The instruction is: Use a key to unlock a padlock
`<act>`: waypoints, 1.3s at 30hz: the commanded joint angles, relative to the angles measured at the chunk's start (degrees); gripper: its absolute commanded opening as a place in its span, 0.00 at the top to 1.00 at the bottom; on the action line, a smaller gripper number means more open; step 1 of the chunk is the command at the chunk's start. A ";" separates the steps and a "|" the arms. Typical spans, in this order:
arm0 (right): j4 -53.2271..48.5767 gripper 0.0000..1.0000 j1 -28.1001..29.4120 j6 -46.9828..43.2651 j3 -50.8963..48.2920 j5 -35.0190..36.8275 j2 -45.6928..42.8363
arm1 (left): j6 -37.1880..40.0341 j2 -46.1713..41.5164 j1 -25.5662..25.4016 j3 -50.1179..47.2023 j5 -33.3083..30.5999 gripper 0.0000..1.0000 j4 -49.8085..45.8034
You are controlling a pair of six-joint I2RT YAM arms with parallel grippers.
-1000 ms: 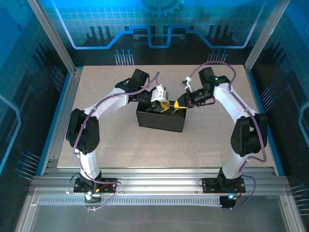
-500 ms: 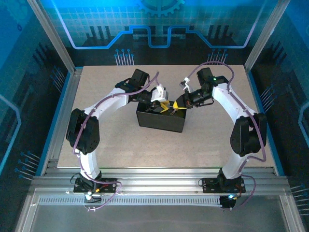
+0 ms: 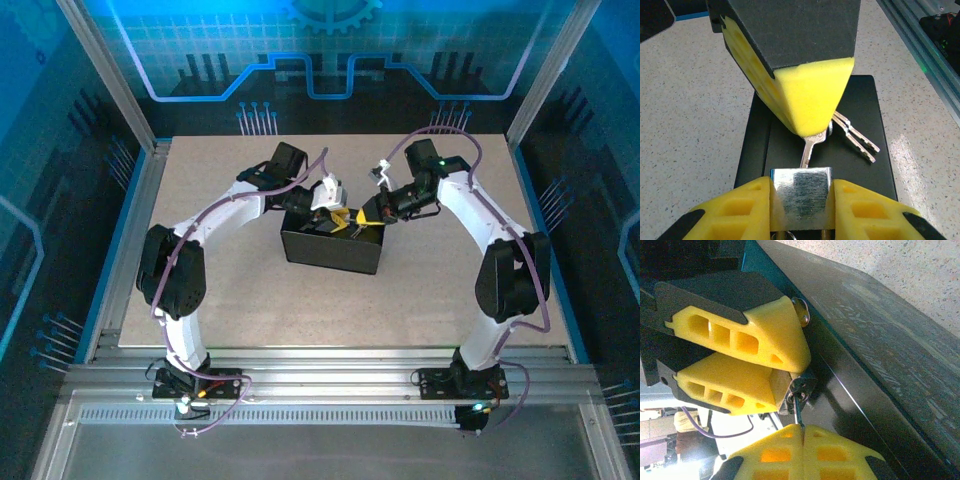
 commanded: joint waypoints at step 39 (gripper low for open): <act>-0.22 1.00 0.03 2.23 7.27 -7.06 5.97 | 3.95 -3.49 -0.03 -1.94 6.20 1.00 -0.52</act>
